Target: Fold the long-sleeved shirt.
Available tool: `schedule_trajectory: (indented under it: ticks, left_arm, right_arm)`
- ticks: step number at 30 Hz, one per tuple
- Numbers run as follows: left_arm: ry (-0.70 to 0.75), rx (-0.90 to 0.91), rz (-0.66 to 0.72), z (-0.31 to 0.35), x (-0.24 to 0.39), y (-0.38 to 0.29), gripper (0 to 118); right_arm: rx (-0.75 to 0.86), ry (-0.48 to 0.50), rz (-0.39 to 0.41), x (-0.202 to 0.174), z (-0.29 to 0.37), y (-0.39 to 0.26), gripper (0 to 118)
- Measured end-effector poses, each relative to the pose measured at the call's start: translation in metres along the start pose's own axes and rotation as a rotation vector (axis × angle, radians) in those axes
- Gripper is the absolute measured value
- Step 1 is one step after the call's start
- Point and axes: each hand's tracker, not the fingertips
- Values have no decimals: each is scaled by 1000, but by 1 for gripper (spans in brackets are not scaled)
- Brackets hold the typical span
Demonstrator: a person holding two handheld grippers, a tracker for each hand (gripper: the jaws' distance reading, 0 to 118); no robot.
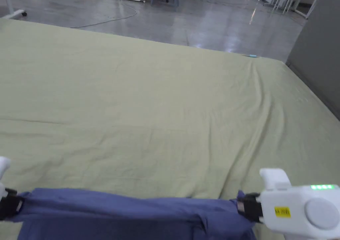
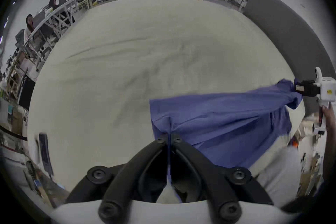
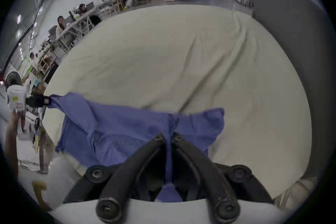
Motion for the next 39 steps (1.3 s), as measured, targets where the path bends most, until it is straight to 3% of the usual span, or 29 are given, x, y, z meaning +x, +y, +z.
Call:
schedule_trajectory:
  ticks: [3, 8, 12, 15, 16, 17, 18, 19, 20, 22, 23, 26, 27, 28, 29, 30, 31, 35, 36, 37, 38, 39]
  left_arm:
    - [-2, -112, -50, -3, 10, -46, 0]
    - [-9, -212, -2, -42, 16, -97, 0]
    - [7, -166, 49, -67, 11, -114, 0]
    - [15, -167, 68, -63, 11, -112, 2]
    - [17, -162, 75, -59, 10, -110, 14]
    - [40, -137, 97, -51, 10, -109, 45]
    - [41, -102, 131, -38, 9, -106, 95]
    - [20, -61, 154, -16, 10, -103, 116]
    - [-7, -2, 177, 5, 10, -103, 118]
    - [-53, 164, 222, 39, 13, -105, 118]
    - [-72, 176, 225, 51, 16, -110, 118]
    - [-142, 75, 214, 48, 28, -122, 118]
    - [-138, 26, 179, 43, 33, -126, 111]
    - [-135, 5, 153, 36, 37, -130, 87]
    - [-130, -11, 154, 28, 38, -134, 40]
    - [-134, -28, 175, 21, 36, -136, 0]
    - [-179, -43, 211, 13, 32, -138, 0]
    - [-286, 58, 397, 5, -10, -124, 2]
    - [-305, 85, 425, 0, -21, -120, 42]
    - [-334, 86, 449, -10, -35, -114, 93]
    - [-378, 34, 483, -24, -45, -110, 118]
    - [-404, 100, 528, -34, -53, -106, 117]
  right_arm:
    - [-84, -72, 78, -7, -5, -50, 0]
    - [-185, -62, 32, 0, -37, -93, 0]
    - [-140, -34, -52, 11, -50, -94, 2]
    - [-169, -8, -96, 21, -53, -87, 12]
    - [-173, 3, -104, 23, -51, -84, 19]
    - [-178, -5, -90, 20, -45, -79, 35]
    - [-186, -42, -31, 16, -33, -74, 69]
    - [-163, -78, 49, 8, -18, -70, 90]
    - [-112, -134, 112, -2, 3, -67, 97]
    - [21, -145, 137, -18, 44, -65, 97]
    - [63, -99, 115, -24, 60, -65, 97]
    - [81, 51, 23, -35, 77, -76, 97]
    - [64, 85, 13, -39, 75, -81, 95]
    - [31, 92, 8, -44, 72, -86, 81]
    - [8, 81, 5, -49, 64, -89, 45]
    - [4, 70, 4, -54, 56, -92, 0]
    - [15, 61, 15, -58, 54, -95, 0]
    - [-30, 213, -66, -56, 45, -94, 0]
    - [-25, 215, -48, -57, 45, -92, 0]
    - [-26, 227, -44, -58, 43, -89, 0]
    - [-25, 238, -47, -65, 49, -86, 0]
    - [-21, 256, -54, -66, 48, -83, 0]
